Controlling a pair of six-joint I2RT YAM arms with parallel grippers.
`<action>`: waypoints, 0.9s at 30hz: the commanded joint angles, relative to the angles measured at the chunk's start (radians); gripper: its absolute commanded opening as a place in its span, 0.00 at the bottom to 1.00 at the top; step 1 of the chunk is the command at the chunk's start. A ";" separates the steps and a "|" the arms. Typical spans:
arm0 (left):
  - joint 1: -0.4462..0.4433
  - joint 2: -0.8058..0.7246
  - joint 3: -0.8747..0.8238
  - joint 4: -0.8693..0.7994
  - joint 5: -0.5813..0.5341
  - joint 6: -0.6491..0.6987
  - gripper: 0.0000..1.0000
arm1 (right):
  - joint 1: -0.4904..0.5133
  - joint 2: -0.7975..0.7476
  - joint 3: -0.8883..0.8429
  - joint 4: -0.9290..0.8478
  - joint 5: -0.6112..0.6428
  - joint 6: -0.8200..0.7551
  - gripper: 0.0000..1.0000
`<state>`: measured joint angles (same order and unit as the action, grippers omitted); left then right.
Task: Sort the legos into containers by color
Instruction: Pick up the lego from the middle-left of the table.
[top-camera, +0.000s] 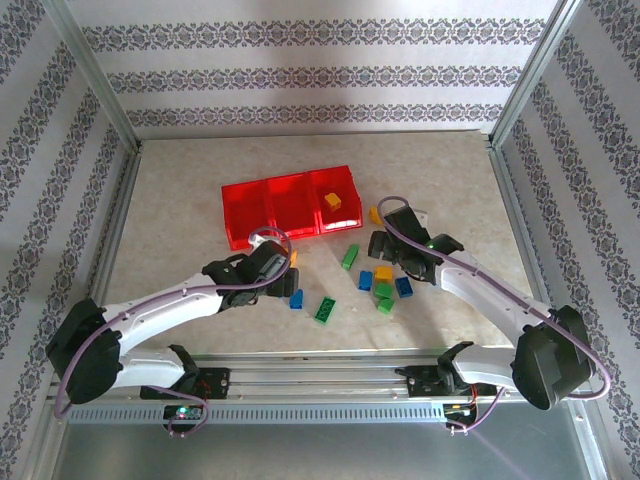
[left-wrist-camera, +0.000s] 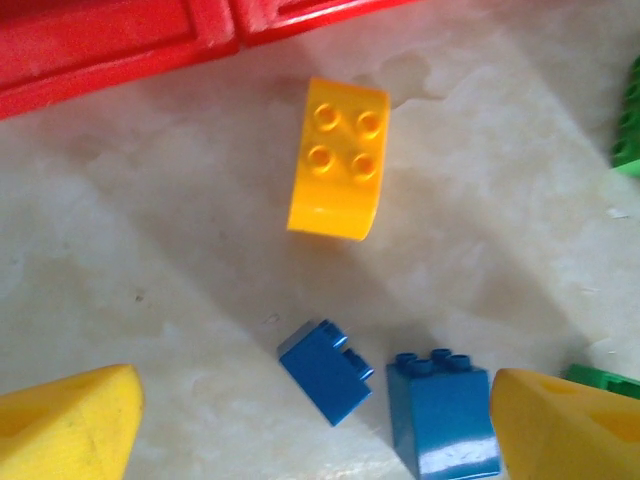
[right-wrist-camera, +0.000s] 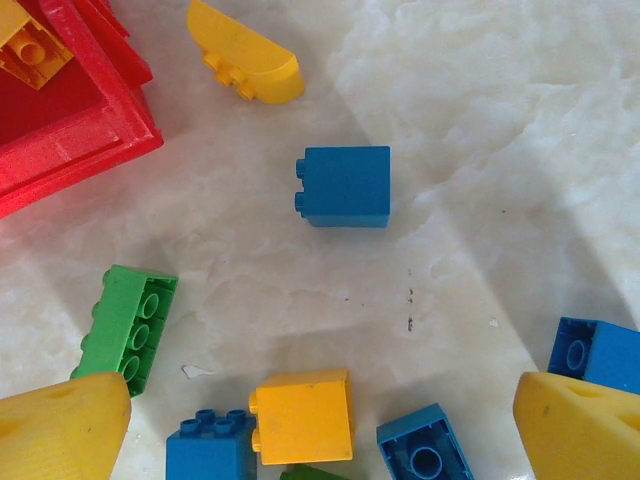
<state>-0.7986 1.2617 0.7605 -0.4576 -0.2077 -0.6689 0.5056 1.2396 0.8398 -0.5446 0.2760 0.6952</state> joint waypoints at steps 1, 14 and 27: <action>-0.010 0.016 -0.010 -0.033 -0.044 -0.045 0.88 | -0.012 -0.019 -0.025 -0.014 0.032 0.027 0.98; 0.042 0.130 -0.003 0.067 -0.050 -0.109 0.82 | -0.015 -0.023 -0.039 -0.012 0.032 0.041 0.98; 0.062 0.220 -0.004 0.064 0.008 -0.101 0.75 | -0.027 -0.013 -0.025 -0.011 0.026 0.052 0.98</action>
<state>-0.7502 1.4738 0.7547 -0.4034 -0.2089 -0.7643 0.4923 1.2369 0.8112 -0.5453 0.2806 0.7311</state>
